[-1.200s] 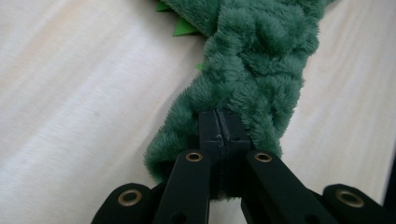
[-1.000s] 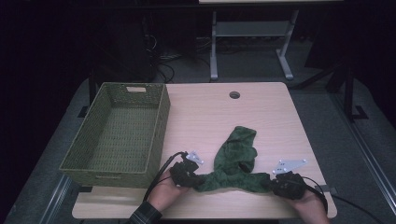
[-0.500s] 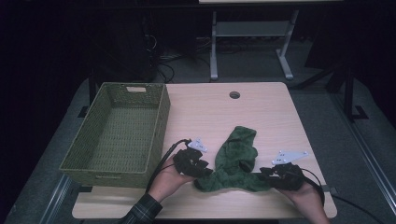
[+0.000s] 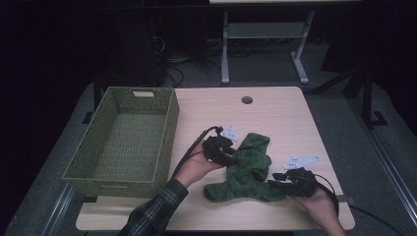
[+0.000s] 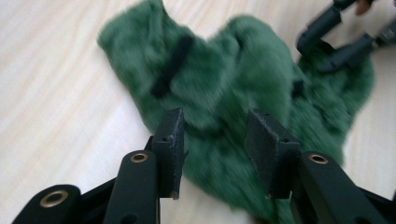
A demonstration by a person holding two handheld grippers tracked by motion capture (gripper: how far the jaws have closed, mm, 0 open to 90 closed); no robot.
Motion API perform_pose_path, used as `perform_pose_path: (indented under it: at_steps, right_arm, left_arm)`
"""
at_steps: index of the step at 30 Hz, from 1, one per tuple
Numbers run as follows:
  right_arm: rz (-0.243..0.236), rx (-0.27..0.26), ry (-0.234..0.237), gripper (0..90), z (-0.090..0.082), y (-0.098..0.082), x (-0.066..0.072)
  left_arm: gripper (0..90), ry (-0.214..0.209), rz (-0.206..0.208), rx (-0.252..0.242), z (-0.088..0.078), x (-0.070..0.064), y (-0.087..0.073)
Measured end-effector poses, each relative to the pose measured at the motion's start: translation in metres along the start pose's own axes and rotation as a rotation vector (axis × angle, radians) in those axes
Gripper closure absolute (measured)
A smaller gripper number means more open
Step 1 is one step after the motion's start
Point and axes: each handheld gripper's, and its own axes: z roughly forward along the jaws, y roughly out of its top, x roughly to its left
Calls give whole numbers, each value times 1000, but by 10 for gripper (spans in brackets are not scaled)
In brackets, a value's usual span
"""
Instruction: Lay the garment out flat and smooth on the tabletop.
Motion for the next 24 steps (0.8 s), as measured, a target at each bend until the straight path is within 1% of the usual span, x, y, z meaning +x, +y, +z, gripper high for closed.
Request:
perform_pose_path:
  at_steps: [3, 4, 6, 8, 11, 13, 15, 17, 18, 19, 21, 22, 23, 24]
  right_arm:
    - [0, 1, 4, 638, 1, -1, 1]
    - [-3, 1, 5, 637, 1, -1, 1]
    - [-9, 1, 7, 630, 2, -1, 1]
    - [-5, 4, 9, 626, 2, -2, 1]
    - [0, -2, 14, 620, 2, -2, 0]
    - [-4, -3, 12, 614, 2, -2, -1]
    - [6, -2, 14, 604, 1, -2, 0]
    - [12, 3, 17, 594, 2, -3, -1]
    - [11, 4, 16, 590, 2, -3, -1]
    - [11, 4, 15, 586, 2, -3, -1]
    - [13, 3, 15, 577, 2, -3, -1]
    - [15, 3, 15, 574, 2, -3, -1]
    - [16, 3, 14, 567, 2, -3, 0]
    - [17, 3, 13, 564, 3, -3, 0]
  left_arm:
    - [564, -27, -8, -19, 8, 8, 12]
    - [563, -29, 7, -19, 10, 11, 15]
    - [561, -40, 2, -19, 16, 15, 22]
    - [557, -60, -5, -16, 22, 19, 27]
    - [553, -94, -23, -6, 32, 24, 30]
    - [552, -107, -34, -5, 38, 25, 30]
    - [559, -120, -36, 11, 45, 24, 29]
    - [598, -116, -27, 37, 49, 22, 27]
    - [642, -113, -26, 44, 50, 22, 25]
    - [676, -113, -30, 41, 51, 21, 24]
    - [777, -115, -32, 38, 50, 21, 21]
    - [822, -116, -40, 33, 49, 22, 20]
    - [839, -117, -48, 29, 47, 22, 19]
    - [845, -107, -46, 24, 45, 22, 18]
